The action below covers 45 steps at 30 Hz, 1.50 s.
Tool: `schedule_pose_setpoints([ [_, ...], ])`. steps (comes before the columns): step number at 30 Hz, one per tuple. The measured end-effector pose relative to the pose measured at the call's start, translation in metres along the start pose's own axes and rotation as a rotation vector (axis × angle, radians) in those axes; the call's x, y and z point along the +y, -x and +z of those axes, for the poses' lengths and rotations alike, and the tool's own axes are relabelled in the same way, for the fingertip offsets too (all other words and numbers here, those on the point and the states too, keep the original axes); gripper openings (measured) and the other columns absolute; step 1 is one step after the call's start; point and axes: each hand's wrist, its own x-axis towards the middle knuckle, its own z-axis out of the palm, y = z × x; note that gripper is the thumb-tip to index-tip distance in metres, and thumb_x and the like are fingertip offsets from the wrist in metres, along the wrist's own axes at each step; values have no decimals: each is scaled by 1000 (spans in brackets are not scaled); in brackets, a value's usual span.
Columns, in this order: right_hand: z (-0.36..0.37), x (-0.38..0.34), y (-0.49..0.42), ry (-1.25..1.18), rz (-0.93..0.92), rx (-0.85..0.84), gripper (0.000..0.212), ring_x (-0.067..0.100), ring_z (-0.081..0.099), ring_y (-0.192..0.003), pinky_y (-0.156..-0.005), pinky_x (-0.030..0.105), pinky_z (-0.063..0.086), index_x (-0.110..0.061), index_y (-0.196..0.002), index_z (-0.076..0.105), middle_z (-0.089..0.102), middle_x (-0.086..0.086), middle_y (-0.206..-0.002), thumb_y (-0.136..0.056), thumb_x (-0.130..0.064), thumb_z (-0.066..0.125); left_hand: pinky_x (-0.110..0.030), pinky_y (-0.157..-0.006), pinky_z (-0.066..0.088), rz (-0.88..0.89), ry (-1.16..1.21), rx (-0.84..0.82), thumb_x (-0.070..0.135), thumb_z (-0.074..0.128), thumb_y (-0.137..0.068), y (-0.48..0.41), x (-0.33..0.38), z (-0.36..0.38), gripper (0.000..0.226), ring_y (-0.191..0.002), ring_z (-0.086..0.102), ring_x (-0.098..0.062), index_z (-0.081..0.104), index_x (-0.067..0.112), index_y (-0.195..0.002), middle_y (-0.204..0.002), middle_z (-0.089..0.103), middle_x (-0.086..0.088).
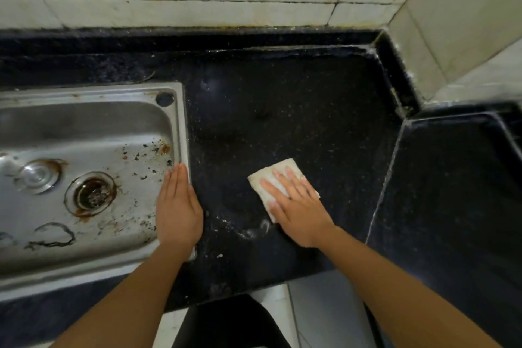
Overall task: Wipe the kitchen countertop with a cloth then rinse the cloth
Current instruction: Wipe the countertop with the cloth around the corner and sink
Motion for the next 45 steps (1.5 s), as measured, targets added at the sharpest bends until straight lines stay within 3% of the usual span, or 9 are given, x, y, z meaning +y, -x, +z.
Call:
schedule_pose_setpoints([
  [4,5,26,37,-83,232,1,59,7,-23,-142,-113,29,-19,-42,-148,-9,-9,-9,-161,-91,-53,-6,-35,-119,11,25,-124,-44,21,24,-103,-1,0,-4,49,-145,17,-25,22,4,-148,-155,25,-11],
  [8,8,36,71,-195,473,34,50,10,-21,-145,-117,33,-15,-40,-151,-5,-12,-8,-161,-103,-43,11,-36,-120,9,34,-115,-128,20,24,-103,-4,-2,-13,50,-146,11,-26,18,6,-150,-157,20,-9],
  [15,19,-6,67,-336,796,117,54,22,-19,-147,-117,43,-13,-35,-153,-5,-14,1,-161,-103,-41,14,-34,-119,10,137,-102,-195,21,30,-102,26,-14,-30,49,-146,10,-24,22,9,-149,-156,20,-6],
  [21,26,-60,50,-322,713,84,55,24,-23,-145,-117,44,-16,-34,-152,-11,-17,2,-161,-102,-44,11,-35,-118,11,209,-94,-247,25,26,-103,50,-34,-35,49,-146,8,-21,20,14,-150,-157,19,0],
  [27,29,-116,32,-308,596,43,55,25,-26,-144,-115,43,-20,-35,-151,-12,-19,1,-160,-102,-46,10,-34,-119,1,304,-184,-367,32,21,-102,47,-50,-43,54,-146,-7,-22,4,19,-152,-158,1,6],
  [32,34,-152,24,-269,472,37,54,22,-27,-144,-114,41,-21,-37,-151,-11,-19,-1,-160,-102,-47,9,-35,-118,-1,336,-182,-419,34,19,-102,58,-59,-56,53,-144,-14,-17,1,23,-151,-155,-5,13],
  [39,46,-169,71,-88,167,-66,53,17,-28,-142,-109,33,-26,-41,-146,-16,-15,-4,-161,-95,-51,-7,-37,-119,1,354,-178,-499,39,12,-102,61,-64,-63,53,-143,-21,-14,-5,28,-151,-153,-13,19],
  [45,41,-156,64,-34,134,-92,59,20,-26,-144,-112,37,-22,-44,-145,-19,-18,-5,-160,-87,-53,-17,-36,-119,-2,355,-160,-508,40,11,-101,62,-63,-65,53,-141,-25,-13,-8,29,-150,-154,-13,19],
])
